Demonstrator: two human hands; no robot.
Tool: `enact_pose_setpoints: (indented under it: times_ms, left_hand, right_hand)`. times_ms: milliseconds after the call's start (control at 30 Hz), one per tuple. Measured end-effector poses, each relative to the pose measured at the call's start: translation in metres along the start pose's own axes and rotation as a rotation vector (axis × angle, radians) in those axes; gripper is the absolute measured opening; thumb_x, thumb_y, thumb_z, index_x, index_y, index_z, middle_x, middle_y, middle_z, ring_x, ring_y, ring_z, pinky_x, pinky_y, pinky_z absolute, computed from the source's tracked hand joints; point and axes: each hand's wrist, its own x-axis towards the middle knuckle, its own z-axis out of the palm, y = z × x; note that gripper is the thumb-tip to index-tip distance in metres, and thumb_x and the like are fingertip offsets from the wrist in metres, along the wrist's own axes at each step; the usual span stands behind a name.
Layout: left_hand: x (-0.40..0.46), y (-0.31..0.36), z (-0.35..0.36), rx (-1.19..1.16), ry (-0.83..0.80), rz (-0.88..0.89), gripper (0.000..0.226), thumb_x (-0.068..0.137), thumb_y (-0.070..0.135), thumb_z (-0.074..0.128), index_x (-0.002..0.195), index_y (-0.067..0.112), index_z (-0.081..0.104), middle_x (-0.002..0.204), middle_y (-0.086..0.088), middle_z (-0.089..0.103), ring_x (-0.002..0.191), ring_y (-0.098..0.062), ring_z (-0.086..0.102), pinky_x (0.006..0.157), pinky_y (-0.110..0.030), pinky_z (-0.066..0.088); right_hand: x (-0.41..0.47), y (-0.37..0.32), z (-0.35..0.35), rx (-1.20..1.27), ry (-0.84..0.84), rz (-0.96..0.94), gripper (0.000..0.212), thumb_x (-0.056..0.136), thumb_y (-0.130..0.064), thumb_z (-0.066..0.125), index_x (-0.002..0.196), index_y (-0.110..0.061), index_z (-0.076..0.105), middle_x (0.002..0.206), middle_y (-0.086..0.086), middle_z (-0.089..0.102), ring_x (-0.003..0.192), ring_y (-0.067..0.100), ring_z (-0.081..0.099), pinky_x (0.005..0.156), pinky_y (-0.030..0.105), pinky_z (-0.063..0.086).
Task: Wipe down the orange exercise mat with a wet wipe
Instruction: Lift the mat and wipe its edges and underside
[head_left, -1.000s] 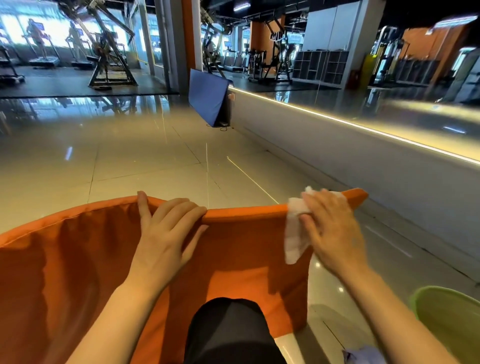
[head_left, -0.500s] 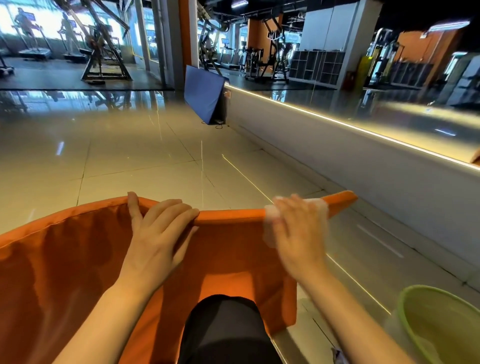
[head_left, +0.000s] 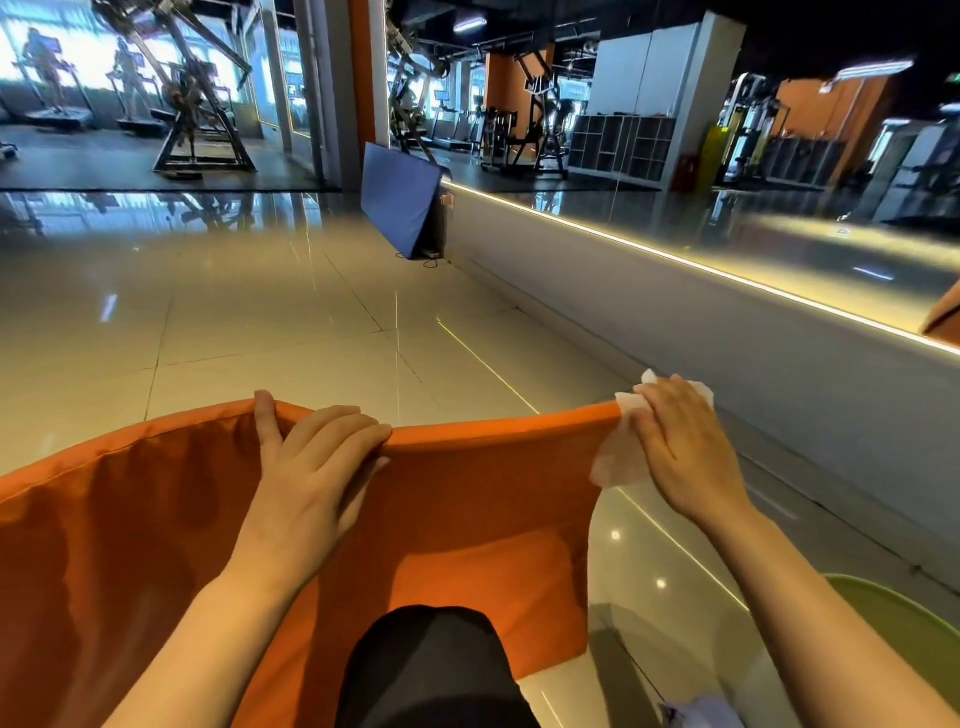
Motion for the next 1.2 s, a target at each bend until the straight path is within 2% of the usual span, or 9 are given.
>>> enact_pose_setpoints:
  times_ms: [100, 300, 433, 567, 700, 833, 1000, 1100, 1200]
  left_hand:
    - [-0.001, 0.002, -0.001, -0.006, 0.001, -0.001, 0.043, 0.104, 0.041, 0.036, 0.111, 0.012, 0.067, 0.108, -0.008, 0.069, 0.112, -0.021, 0.054, 0.118, -0.063, -0.001]
    - [-0.001, -0.001, -0.003, -0.003, -0.039, 0.009, 0.043, 0.105, 0.043, 0.031, 0.113, 0.015, 0.062, 0.108, -0.007, 0.069, 0.113, -0.021, 0.053, 0.12, -0.059, -0.005]
    - [0.003, -0.012, -0.013, 0.011, -0.069, 0.028, 0.047, 0.104, 0.047, 0.029, 0.111, 0.015, 0.064, 0.107, -0.007, 0.069, 0.112, -0.02, 0.052, 0.119, -0.06, -0.001]
    - [0.006, -0.007, -0.008, -0.001, -0.067, -0.015, 0.049, 0.103, 0.048, 0.031, 0.106, 0.014, 0.068, 0.104, -0.004, 0.069, 0.109, -0.017, 0.053, 0.117, -0.064, 0.003]
    - [0.002, -0.004, -0.005, -0.014, -0.057, -0.012, 0.05, 0.103, 0.048, 0.029, 0.105, 0.015, 0.068, 0.103, -0.004, 0.068, 0.108, -0.016, 0.053, 0.121, -0.052, -0.007]
    - [0.0, -0.001, -0.008, -0.012, -0.059, -0.001, 0.052, 0.103, 0.047, 0.03, 0.105, 0.013, 0.069, 0.103, -0.004, 0.068, 0.108, -0.017, 0.052, 0.121, -0.053, -0.007]
    - [-0.004, 0.002, -0.009, -0.015, -0.057, 0.015, 0.049, 0.104, 0.045, 0.031, 0.105, 0.014, 0.069, 0.103, -0.004, 0.069, 0.109, -0.017, 0.053, 0.121, -0.053, -0.007]
    - [-0.001, 0.0, -0.009, -0.022, -0.04, 0.001, 0.048, 0.104, 0.046, 0.031, 0.104, 0.014, 0.068, 0.102, -0.004, 0.069, 0.108, -0.017, 0.053, 0.121, -0.053, -0.006]
    - [-0.002, -0.002, -0.01, -0.028, -0.044, 0.01, 0.046, 0.104, 0.046, 0.031, 0.105, 0.016, 0.066, 0.102, -0.004, 0.068, 0.107, -0.017, 0.053, 0.121, -0.052, -0.007]
  right_hand:
    - [0.001, -0.034, 0.015, 0.081, 0.062, 0.088, 0.062, 0.097, -0.056, 0.018, 0.129, -0.016, 0.054, 0.14, 0.005, 0.05, 0.14, 0.026, 0.034, 0.114, 0.044, 0.027]
    - [-0.044, -0.141, 0.04, 0.146, -0.019, -0.186, 0.057, 0.102, -0.052, 0.02, 0.134, -0.02, 0.054, 0.138, -0.002, 0.054, 0.135, 0.018, 0.042, 0.12, 0.031, 0.009]
    - [-0.033, -0.119, 0.028, 0.109, -0.059, -0.332, 0.051, 0.102, -0.047, 0.026, 0.135, -0.022, 0.054, 0.14, -0.002, 0.055, 0.134, 0.018, 0.044, 0.117, 0.029, 0.011]
    - [-0.008, -0.034, -0.006, 0.083, 0.001, -0.138, 0.065, 0.098, -0.063, 0.019, 0.123, -0.019, 0.06, 0.128, 0.001, 0.06, 0.123, 0.022, 0.052, 0.102, 0.033, 0.033]
    - [-0.005, 0.017, -0.023, 0.154, -0.042, -0.043, 0.08, 0.088, -0.074, 0.017, 0.129, -0.018, 0.057, 0.13, -0.005, 0.054, 0.121, 0.009, 0.044, 0.096, 0.029, 0.033]
    - [0.002, 0.01, -0.016, 0.231, 0.028, 0.007, 0.058, 0.093, -0.057, 0.031, 0.123, -0.016, 0.059, 0.118, -0.011, 0.051, 0.114, 0.003, 0.042, 0.084, 0.008, 0.029]
    - [0.002, 0.008, -0.016, 0.423, 0.085, 0.242, 0.03, 0.101, -0.04, 0.041, 0.1, -0.015, 0.057, 0.097, 0.003, 0.056, 0.091, 0.024, 0.053, 0.066, 0.017, 0.036]
    - [-0.005, 0.001, -0.007, 0.331, 0.177, 0.184, 0.052, 0.094, -0.048, 0.024, 0.095, -0.01, 0.06, 0.099, 0.002, 0.055, 0.094, 0.017, 0.049, 0.075, 0.004, 0.031]
    - [-0.014, -0.005, 0.007, 0.309, 0.231, 0.16, 0.052, 0.1, -0.044, 0.022, 0.091, -0.012, 0.062, 0.098, -0.002, 0.057, 0.102, 0.021, 0.053, 0.102, 0.004, 0.022]
